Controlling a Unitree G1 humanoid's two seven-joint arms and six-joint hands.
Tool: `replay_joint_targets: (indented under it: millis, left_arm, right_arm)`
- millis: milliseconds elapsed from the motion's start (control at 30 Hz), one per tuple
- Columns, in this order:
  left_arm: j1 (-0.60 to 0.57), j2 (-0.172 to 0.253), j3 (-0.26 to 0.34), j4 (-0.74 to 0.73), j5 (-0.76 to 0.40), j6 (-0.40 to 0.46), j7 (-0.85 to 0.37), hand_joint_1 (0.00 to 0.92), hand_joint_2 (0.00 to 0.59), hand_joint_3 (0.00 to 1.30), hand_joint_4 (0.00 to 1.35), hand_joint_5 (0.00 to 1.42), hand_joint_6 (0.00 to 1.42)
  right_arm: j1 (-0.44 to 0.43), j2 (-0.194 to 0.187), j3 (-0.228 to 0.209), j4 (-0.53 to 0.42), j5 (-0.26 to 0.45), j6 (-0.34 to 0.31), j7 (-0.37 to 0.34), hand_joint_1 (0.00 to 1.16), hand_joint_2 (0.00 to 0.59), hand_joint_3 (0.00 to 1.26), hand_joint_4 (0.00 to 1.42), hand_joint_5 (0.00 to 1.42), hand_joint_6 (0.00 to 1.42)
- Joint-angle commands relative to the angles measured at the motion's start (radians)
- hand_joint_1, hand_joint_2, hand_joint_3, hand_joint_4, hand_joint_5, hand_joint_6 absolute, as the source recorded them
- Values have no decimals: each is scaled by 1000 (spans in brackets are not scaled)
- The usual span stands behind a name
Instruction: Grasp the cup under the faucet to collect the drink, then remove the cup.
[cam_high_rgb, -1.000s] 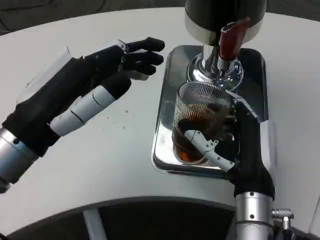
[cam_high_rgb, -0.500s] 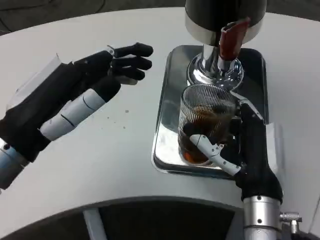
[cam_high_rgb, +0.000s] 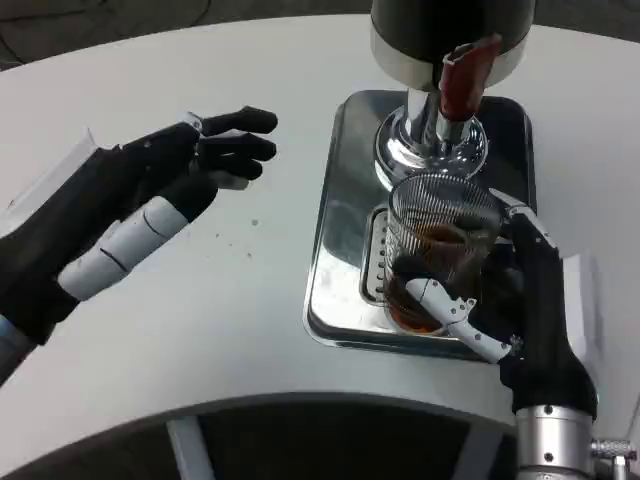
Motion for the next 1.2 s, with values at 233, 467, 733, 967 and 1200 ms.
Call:
replay_joint_targets:
  millis: [233,467,733,967,1200]
  left_arm:
    - [66,29,40,48,71,-78,37,0,148,273,289,311,304]
    - [75,35,49,92,102,-105,55,0,148,273,285,305,303]
    - [78,36,38,147,139,-137,74,0,150,264,280,291,291]
    - [77,37,21,173,193,-159,97,0,150,264,270,286,274]
    - [71,89,-37,139,340,-142,99,0,146,218,177,192,203]
  right_arm:
    - [61,-15,-5,-84,-8,-47,-1,719,244,642,785,896,630]
    - [88,-30,-7,-109,-6,-54,7,724,238,675,813,967,708]
    - [123,-43,-7,-138,-5,-62,17,731,234,694,842,1013,772]
    - [152,-51,-10,-179,-3,-87,22,738,237,710,853,1035,815]
    - [199,-49,-7,-236,2,-112,37,743,239,717,869,1060,845]
